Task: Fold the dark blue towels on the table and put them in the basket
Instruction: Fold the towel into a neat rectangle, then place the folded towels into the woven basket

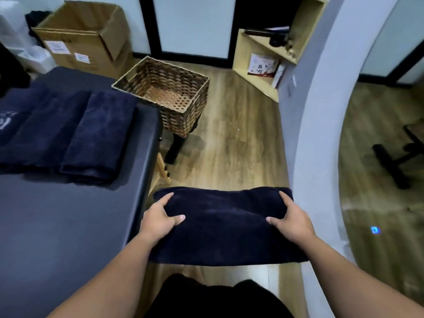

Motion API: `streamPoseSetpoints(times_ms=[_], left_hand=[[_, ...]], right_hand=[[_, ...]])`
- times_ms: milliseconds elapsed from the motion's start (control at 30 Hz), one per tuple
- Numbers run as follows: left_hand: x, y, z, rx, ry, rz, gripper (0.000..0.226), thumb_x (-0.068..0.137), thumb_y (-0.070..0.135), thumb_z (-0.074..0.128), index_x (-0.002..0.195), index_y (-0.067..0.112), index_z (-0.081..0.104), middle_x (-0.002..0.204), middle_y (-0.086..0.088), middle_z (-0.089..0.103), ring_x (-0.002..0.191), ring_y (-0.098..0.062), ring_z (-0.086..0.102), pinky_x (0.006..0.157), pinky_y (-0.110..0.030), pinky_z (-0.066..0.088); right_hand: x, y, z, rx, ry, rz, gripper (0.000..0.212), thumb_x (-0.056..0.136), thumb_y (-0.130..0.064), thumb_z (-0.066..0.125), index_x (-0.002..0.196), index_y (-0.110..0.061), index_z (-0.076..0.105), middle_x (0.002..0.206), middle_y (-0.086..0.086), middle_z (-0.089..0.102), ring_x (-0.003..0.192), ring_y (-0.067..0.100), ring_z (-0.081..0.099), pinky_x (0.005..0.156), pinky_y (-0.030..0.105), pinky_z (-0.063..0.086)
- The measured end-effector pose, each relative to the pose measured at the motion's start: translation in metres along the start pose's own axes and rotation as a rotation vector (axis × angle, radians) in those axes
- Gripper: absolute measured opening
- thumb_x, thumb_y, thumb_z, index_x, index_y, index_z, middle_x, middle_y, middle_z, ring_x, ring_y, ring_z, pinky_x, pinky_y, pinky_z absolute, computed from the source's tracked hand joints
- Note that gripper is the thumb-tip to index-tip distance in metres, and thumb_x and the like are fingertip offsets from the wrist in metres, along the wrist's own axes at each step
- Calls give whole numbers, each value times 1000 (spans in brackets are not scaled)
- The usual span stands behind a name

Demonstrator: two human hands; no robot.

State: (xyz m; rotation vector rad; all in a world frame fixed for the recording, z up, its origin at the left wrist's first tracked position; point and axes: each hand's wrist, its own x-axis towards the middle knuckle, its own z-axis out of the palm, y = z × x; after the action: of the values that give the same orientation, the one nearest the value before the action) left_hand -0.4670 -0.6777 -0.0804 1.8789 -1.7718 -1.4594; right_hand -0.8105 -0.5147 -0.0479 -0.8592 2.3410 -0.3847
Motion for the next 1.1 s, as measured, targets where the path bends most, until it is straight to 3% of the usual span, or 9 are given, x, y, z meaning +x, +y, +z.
streamPoseSetpoints(times_ms=[333, 567, 733, 900, 1033, 1100], left_hand=[[143, 106, 12, -3, -86, 8, 92, 62, 38, 91, 141, 51, 45, 115, 17, 69, 106, -11, 67, 99, -41, 55], [220, 195, 21, -19, 42, -10, 85, 73, 24, 91, 144, 41, 49, 111, 18, 68, 107, -12, 66, 101, -38, 53], [267, 258, 8, 22, 125, 0, 82, 74, 27, 90, 146, 36, 50, 112, 17, 67, 104, -9, 64, 99, -31, 51], [330, 289, -26, 80, 179, -26, 85, 70, 37, 90, 144, 41, 50, 121, 12, 67, 113, -15, 64, 101, -35, 51], [401, 298, -70, 96, 185, -40, 92, 59, 50, 87, 141, 53, 46, 121, 15, 67, 113, -13, 64, 100, -39, 53], [424, 307, -89, 135, 179, -31, 90, 62, 45, 87, 142, 52, 46, 120, 14, 68, 114, -13, 64, 101, -37, 52]], right_hand=[[134, -35, -48, 15, 32, 38, 93, 79, -44, 77, 153, -48, 20, 137, -7, 60, 124, 26, 56, 97, 42, 51], [268, -81, -100, 68, -52, -47, 92, 83, -37, 77, 155, -46, 21, 138, -4, 58, 123, 24, 56, 89, 34, 48], [350, -129, -132, 82, -95, -93, 92, 82, -34, 78, 154, -46, 22, 138, -6, 58, 119, 22, 58, 92, 36, 50], [415, -191, -142, 95, -138, -147, 86, 81, -27, 78, 150, -47, 29, 117, -12, 59, 95, 13, 57, 77, 30, 46], [464, -253, -134, 76, -167, -173, 82, 74, -24, 74, 139, -54, 33, 109, -14, 64, 90, 9, 62, 78, 34, 54], [475, -279, -133, 81, -203, -163, 78, 72, -23, 73, 132, -56, 35, 105, -13, 64, 87, 11, 64, 78, 37, 56]])
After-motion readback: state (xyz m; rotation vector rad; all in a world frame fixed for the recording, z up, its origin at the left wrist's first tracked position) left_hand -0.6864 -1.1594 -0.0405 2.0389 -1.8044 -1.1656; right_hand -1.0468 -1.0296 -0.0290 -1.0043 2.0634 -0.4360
